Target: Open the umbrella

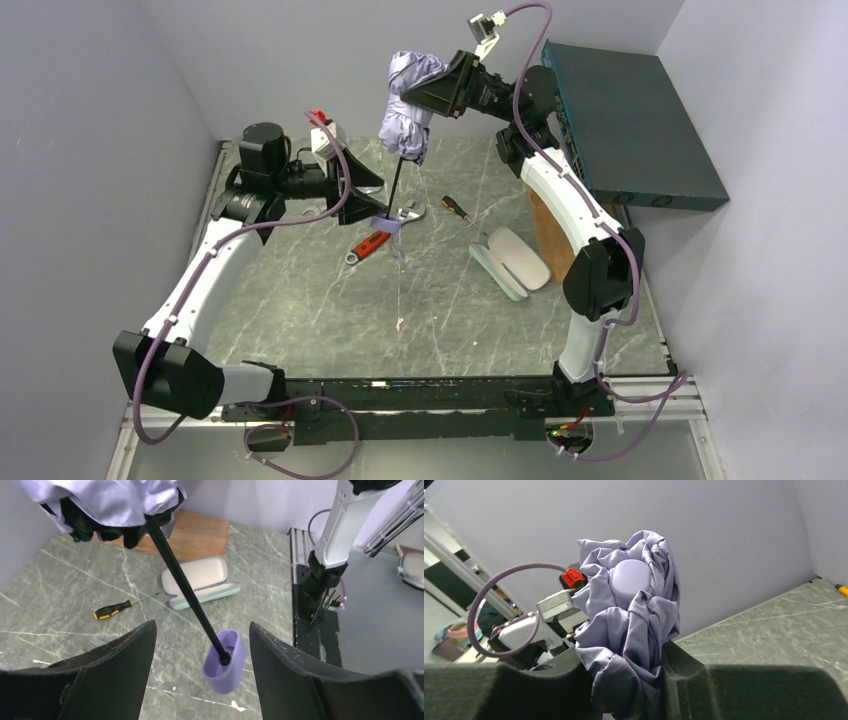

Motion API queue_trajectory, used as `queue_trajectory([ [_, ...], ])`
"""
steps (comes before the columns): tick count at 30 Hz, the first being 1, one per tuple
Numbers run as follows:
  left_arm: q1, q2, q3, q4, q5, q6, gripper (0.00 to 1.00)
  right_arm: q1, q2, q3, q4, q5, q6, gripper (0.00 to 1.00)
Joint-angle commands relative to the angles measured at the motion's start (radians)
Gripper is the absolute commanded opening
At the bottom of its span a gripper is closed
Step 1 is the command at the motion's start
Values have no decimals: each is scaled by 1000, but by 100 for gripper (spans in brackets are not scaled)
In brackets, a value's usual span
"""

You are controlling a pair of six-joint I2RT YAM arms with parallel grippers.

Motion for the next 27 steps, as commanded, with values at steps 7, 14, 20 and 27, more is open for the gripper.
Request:
queue_trajectory([
  [7, -56, 66, 53, -169, 37, 128, 63, 30, -92, 27, 159, -38, -6, 0],
  [14, -74, 74, 22, -176, 86, 95, 59, 31, -84, 59, 122, -41, -61, 0],
  [20, -84, 79, 9, -178, 94, 83, 63, 30, -75, 61, 126, -41, -61, 0],
  [27, -85, 94, 18, -191, 65, 76, 23, 30, -70, 77, 123, -31, -67, 0],
])
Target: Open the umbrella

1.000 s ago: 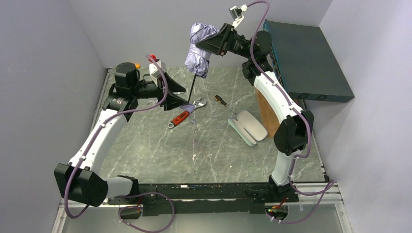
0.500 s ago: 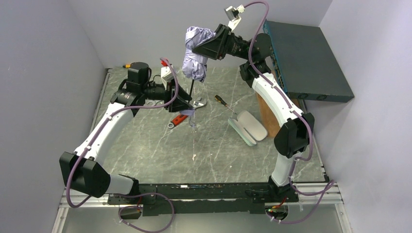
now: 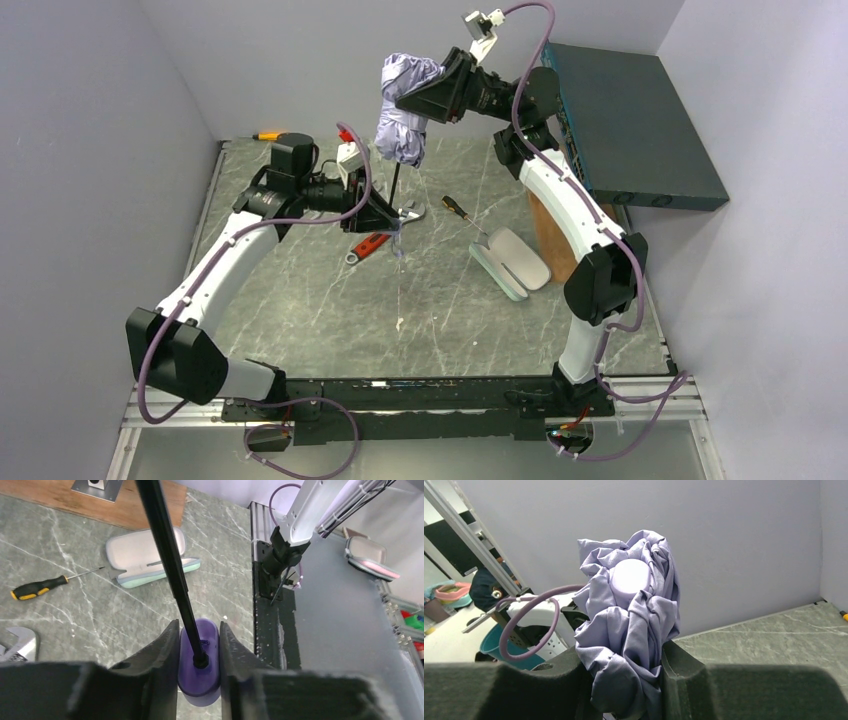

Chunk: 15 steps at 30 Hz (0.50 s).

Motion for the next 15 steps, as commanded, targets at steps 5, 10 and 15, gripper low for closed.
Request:
queue_trajectory([
  [5, -7, 9, -26, -72, -2, 92, 0, -16, -11, 165, 13, 34, -62, 0],
  [10, -19, 21, -206, -244, -34, 345, 0, -93, 145, 528, -57, 84, -62, 0],
  [15, -18, 101, -359, -341, -100, 534, 0, -152, 142, 630, -74, 170, -113, 0],
])
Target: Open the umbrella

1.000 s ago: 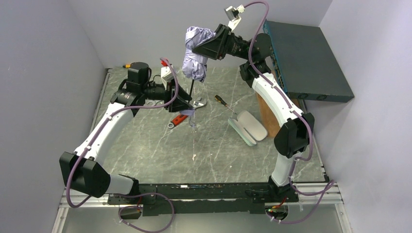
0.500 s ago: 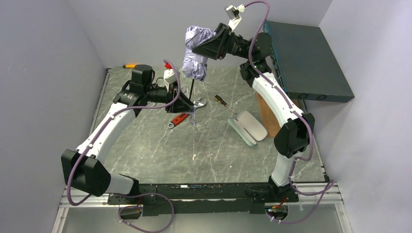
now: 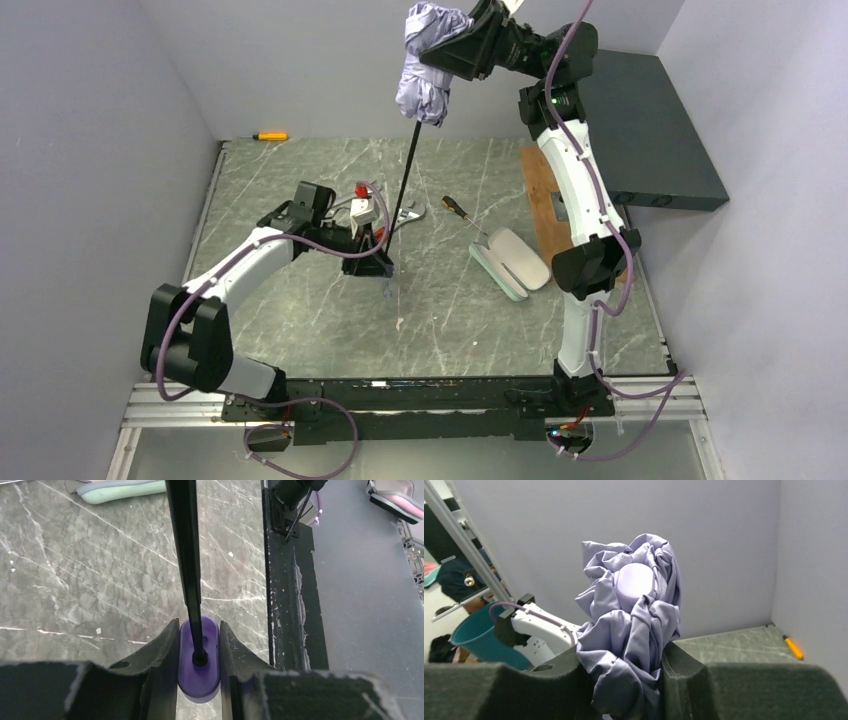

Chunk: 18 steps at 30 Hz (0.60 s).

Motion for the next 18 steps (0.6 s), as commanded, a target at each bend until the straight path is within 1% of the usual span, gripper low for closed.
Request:
queue_trajectory([
  [1, -17, 84, -106, -214, -47, 184, 0, -60, -75, 55, 132, 215, -89, 0],
  [3, -17, 116, -77, -259, -16, 225, 0, -63, -101, 16, 158, 201, -67, 0],
  [7, -17, 65, -54, -176, -10, 185, 0, -63, -157, -108, 194, 189, -57, 0],
  [9, -18, 45, -36, -148, -13, 165, 1, -63, -164, -135, 198, 182, -62, 0],
  [10, -18, 35, -18, -140, -14, 157, 10, -63, -165, -152, 203, 177, -57, 0],
  [12, -17, 9, 26, -119, -27, 113, 38, -59, -173, -197, 224, 163, -33, 0],
  [13, -16, -11, 51, -86, -36, 77, 49, -57, -180, -228, 229, 154, -23, 0],
  [14, -16, -32, 77, -56, -46, 37, 54, -54, -188, -264, 238, 144, -17, 0],
  [15, -16, -54, 103, -23, -59, -7, 64, -45, -200, -310, 247, 124, -17, 0],
  [16, -16, -74, 125, 16, -75, -62, 70, -35, -216, -357, 251, 111, -31, 0],
  [18, -8, -108, 151, 85, -95, -151, 80, -15, -270, -475, 250, 97, -73, 0],
])
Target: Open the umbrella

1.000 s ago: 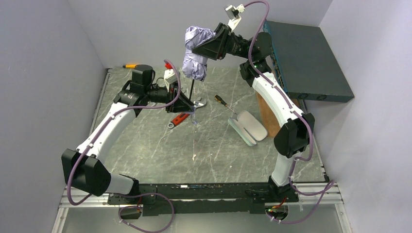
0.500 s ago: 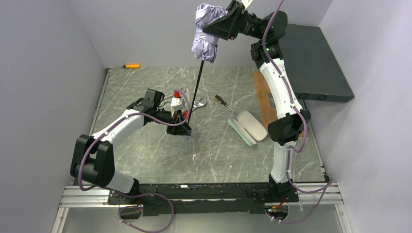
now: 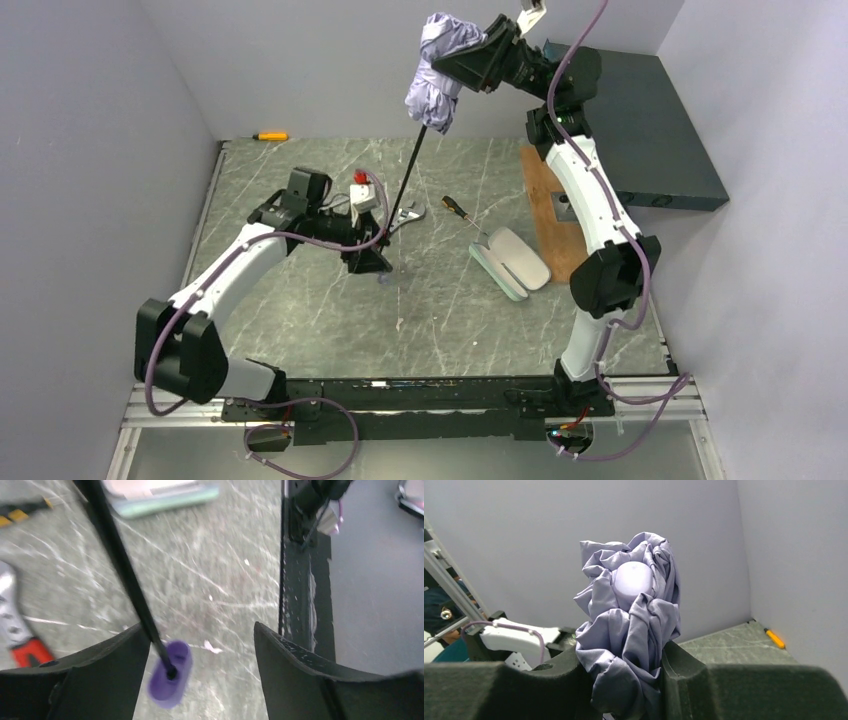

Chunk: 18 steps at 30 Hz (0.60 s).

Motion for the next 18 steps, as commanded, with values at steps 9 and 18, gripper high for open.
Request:
queue_trajectory([
  [9, 34, -146, 290, 310, -172, -431, 98, 111, -199, -333, 156, -51, -111, 0],
  [18, 32, -102, 346, 556, -71, -750, 99, 178, -216, -355, 114, -87, -189, 0],
])
